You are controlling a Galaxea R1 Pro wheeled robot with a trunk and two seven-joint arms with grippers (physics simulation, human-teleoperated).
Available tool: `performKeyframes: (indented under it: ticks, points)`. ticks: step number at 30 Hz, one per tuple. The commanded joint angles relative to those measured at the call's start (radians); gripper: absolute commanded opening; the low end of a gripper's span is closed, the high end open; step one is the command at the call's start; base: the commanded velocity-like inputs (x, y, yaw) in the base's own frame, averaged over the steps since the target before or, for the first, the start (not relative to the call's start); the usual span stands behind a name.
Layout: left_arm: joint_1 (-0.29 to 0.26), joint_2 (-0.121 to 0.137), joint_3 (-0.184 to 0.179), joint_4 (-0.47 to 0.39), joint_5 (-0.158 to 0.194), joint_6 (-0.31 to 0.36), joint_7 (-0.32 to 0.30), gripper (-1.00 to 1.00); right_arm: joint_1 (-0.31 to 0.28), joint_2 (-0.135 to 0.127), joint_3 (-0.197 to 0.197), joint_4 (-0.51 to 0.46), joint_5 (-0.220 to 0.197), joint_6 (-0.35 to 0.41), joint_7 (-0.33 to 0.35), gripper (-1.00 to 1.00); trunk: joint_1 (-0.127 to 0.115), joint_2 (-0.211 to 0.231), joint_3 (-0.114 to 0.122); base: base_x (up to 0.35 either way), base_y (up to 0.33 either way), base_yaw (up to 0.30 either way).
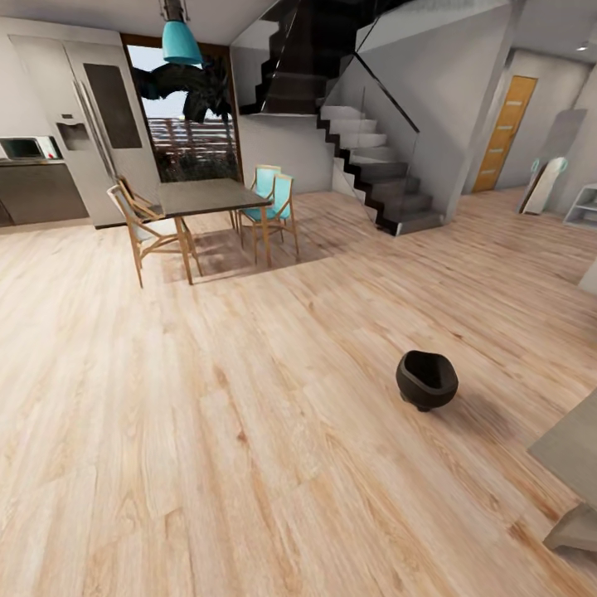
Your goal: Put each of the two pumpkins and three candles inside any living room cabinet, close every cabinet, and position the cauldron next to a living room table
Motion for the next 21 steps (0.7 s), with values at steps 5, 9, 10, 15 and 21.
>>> performKeyframes:
  ticks: [5, 9, 10, 15, 21]
  points:
    - [-0.001, 0.0, 0.005, 0.0, -0.001, 0.003, 0.002, 1.0, -0.001, 0.001, 0.009, 0.003, -0.011, -0.006, -0.001, 1.0, 0.0, 0.0, -0.001, 0.329, 0.0, 0.0]
    - [-0.001, 0.0, 0.005, 0.0, -0.001, 0.003, 0.002, 1.0, -0.001, 0.001, 0.009, 0.003, -0.011, -0.006, -0.001, 1.0, 0.0, 0.0, -0.001, 0.329, 0.0, 0.0]
    - [-0.001, 0.0, 0.005, 0.0, -0.001, 0.003, 0.002, 1.0, -0.001, 0.001, 0.009, 0.003, -0.011, -0.006, -0.001, 1.0, 0.0, 0.0, -0.001, 0.329, 0.0, 0.0]
    - [-0.001, 0.0, 0.005, 0.0, -0.001, 0.003, 0.002, 1.0, -0.001, 0.001, 0.009, 0.003, -0.011, -0.006, -0.001, 1.0, 0.0, 0.0, -0.001, 0.329, 0.0, 0.0]
    - [-0.001, 0.0, 0.005, 0.0, -0.001, 0.003, 0.002, 1.0, -0.001, 0.001, 0.009, 0.003, -0.011, -0.006, -0.001, 1.0, 0.0, 0.0, -0.001, 0.329, 0.0, 0.0]
